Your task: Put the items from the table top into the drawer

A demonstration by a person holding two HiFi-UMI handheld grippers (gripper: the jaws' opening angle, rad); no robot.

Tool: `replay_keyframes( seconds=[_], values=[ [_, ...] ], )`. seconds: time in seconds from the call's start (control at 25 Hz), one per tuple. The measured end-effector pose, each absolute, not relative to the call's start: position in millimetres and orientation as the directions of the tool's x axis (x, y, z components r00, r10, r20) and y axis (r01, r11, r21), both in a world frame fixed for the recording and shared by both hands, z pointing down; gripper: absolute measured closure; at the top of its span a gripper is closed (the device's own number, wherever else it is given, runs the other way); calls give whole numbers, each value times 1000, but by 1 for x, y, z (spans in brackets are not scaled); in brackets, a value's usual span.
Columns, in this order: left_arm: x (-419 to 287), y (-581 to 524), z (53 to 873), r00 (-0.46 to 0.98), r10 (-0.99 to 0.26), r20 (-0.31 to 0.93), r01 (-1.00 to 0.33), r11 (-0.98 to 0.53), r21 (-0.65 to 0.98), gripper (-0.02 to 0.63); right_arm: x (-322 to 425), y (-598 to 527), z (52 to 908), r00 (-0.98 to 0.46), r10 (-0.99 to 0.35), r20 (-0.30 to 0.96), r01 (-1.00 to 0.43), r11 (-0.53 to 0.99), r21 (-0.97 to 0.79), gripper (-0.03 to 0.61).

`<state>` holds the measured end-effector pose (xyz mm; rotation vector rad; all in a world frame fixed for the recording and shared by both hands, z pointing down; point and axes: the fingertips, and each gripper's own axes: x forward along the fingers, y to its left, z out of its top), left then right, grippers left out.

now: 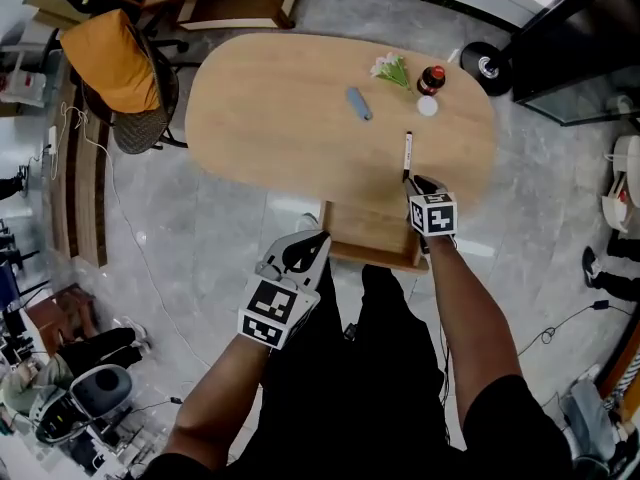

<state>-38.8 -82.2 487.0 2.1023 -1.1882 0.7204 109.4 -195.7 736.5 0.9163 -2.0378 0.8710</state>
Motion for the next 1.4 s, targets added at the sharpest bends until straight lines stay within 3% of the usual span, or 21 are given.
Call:
replay_keyframes(
  seconds=[0.48, 0.64, 0.8, 1.4],
  values=[
    [-74, -71, 526, 475, -459, 751, -864, -405, 298, 612, 109, -240, 825, -357, -267, 895, -872, 439, -216, 479],
    [-83, -72, 524, 481, -455, 749, -861, -407, 305, 612, 110, -241, 832, -306, -253, 918, -883, 435, -175, 480],
    [-92, -72, 525, 482, -454, 749, -861, -403, 309, 612, 112, -241, 834, -264, -245, 933, -893, 427, -141, 520],
    [-103, -90, 521, 527, -450, 721, -830, -455, 322, 612, 88, -189, 794, -366, -234, 901, -836, 508, -208, 522]
  ],
)
